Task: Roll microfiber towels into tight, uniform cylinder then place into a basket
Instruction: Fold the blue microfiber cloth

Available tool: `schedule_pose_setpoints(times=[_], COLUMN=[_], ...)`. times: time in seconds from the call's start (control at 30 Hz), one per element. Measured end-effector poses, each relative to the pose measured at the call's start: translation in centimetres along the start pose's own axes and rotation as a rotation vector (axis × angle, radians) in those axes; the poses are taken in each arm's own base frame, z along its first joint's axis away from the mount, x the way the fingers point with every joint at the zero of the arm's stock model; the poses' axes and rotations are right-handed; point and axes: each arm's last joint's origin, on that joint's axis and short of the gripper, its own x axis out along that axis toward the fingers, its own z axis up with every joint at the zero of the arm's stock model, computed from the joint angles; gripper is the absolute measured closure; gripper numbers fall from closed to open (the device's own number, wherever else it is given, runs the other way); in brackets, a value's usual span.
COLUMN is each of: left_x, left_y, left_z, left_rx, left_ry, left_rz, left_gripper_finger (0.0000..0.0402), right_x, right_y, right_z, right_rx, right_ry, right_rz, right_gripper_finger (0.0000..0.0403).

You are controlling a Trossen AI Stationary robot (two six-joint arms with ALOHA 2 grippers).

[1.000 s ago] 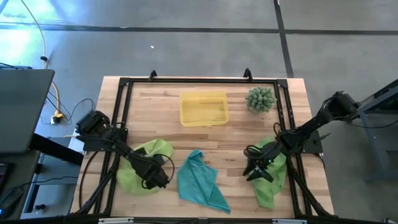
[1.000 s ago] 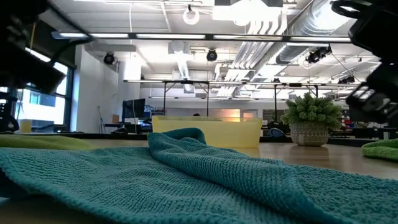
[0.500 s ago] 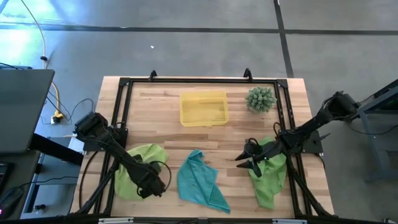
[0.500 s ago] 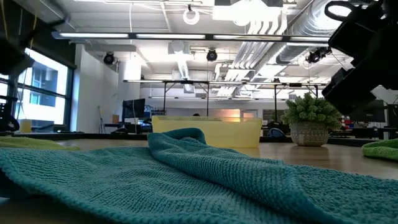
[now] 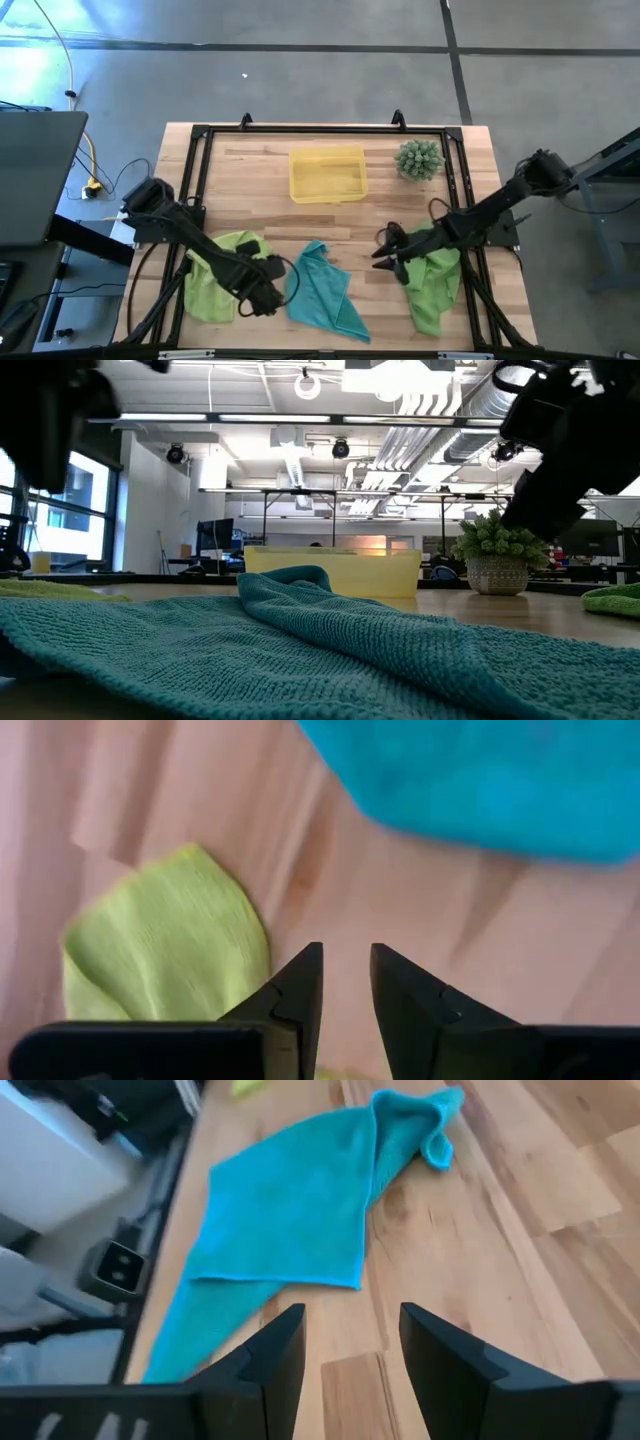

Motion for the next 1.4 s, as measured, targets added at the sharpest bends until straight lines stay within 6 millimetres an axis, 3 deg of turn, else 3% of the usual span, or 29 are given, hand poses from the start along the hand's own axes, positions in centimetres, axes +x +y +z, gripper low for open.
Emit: schedule_pose_setpoints(times=[0.2, 0.4, 0.63, 0.83, 1.03, 1.4], left_x=[0.1, 0.0, -0.2, -0.4, -0.6, -0.7], left_y=[0.8, 0.7, 0.1, -0.5, -0.9, -1.1], left_z=[1.3, 1.3, 0.4, -0.4, -1.0, -1.0], left_rx=[-0.044, -0.043, 0.009, 0.023, 0.037, 0.041], left_ry=[-0.028, -0.027, -0.028, -0.031, -0.036, -0.075], left_rz=[0.018, 0.018, 0.009, 0.002, -0.005, -0.011], left_gripper_finger=[0.0326, 0.0326, 0.0326, 0.0326, 0.0326, 0.0326], right_x=[3.0, 6.2, 9.1, 11.1, 12.2, 11.2], right_y=[1.3, 1.3, 1.1, 2.2, 2.8, 2.7], right_z=[1.8, 2.9, 3.0, 2.4, 1.7, 1.8], right_rx=[0.051, 0.103, 0.167, 0.097, -0.025, -0.201], right_ry=[0.128, 0.171, 0.198, 0.249, 0.291, 0.493], right_rz=[-0.113, -0.136, -0.183, -0.155, -0.208, -0.348], right_gripper_finger=[0.0247, 0.0247, 0.0247, 0.0247, 0.0247, 0.0247])
